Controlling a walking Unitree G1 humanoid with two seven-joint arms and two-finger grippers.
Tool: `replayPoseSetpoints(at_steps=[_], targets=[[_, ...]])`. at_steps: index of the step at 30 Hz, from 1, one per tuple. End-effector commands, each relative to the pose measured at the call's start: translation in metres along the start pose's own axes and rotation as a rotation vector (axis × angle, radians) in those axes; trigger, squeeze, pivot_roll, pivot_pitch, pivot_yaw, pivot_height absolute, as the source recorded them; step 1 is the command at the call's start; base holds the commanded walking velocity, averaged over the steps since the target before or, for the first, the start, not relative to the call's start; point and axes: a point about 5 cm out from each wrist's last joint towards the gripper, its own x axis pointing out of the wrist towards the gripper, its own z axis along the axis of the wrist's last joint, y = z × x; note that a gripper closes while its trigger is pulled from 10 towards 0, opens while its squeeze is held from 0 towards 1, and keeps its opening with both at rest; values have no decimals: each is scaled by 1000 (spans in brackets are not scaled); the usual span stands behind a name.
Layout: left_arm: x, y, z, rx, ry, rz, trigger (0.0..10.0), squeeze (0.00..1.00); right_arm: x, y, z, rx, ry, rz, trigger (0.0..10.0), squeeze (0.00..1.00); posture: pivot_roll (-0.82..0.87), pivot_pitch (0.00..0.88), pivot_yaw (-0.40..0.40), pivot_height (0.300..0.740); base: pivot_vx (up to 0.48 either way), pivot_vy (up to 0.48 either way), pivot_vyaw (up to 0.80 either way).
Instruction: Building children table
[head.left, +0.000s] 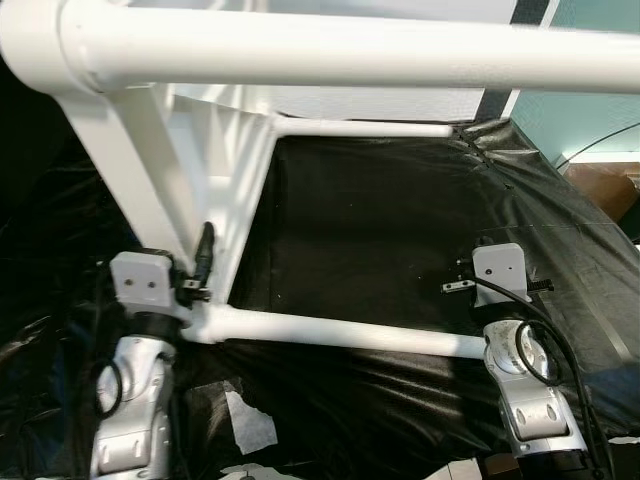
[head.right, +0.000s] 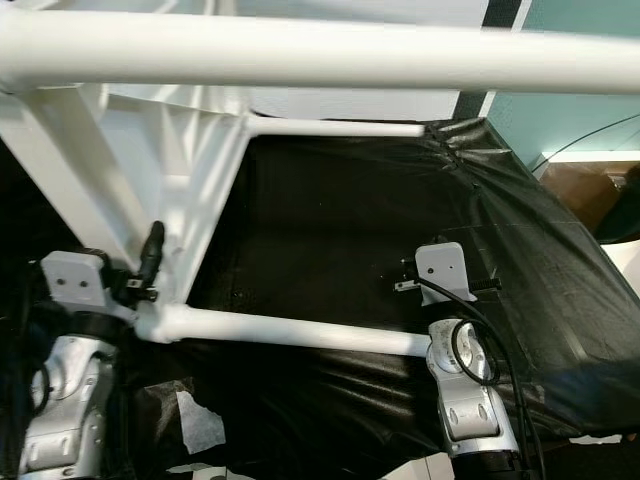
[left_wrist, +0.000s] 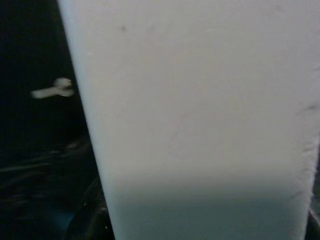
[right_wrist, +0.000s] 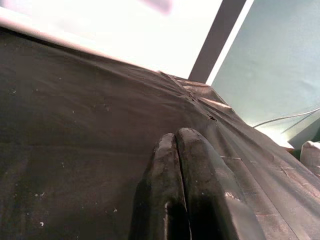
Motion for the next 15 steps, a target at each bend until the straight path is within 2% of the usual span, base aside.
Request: replayPoseSetpoints(at_steps=[1, 5, 7, 11, 15], targets=[[-21, 35, -16, 74, 108, 444, 10000, 0, 0, 3, -2, 9, 8, 15, 10000, 0, 52, 57, -13, 740, 0, 0, 0], [-32, 32, -15, 54, 101, 431, 10000, 0, 0, 3, -3, 9, 10, 16, 10000, 0, 60, 58, -11, 740, 0, 0, 0], [-39, 21, -12, 36, 88, 384, 10000, 0, 0, 4, -3, 9, 11, 20, 10000, 0, 69, 58, -12, 740, 0, 0, 0], [-42, 19, -12, 36, 89, 376, 10000, 0, 0, 5, -4, 10, 12, 23, 10000, 0, 72, 58, -12, 740, 0, 0, 0], [-54, 21, -13, 51, 110, 393, 10000, 0, 1, 7, -2, 12, 7, 35, 10000, 0, 85, 59, -14, 740, 0, 0, 0]])
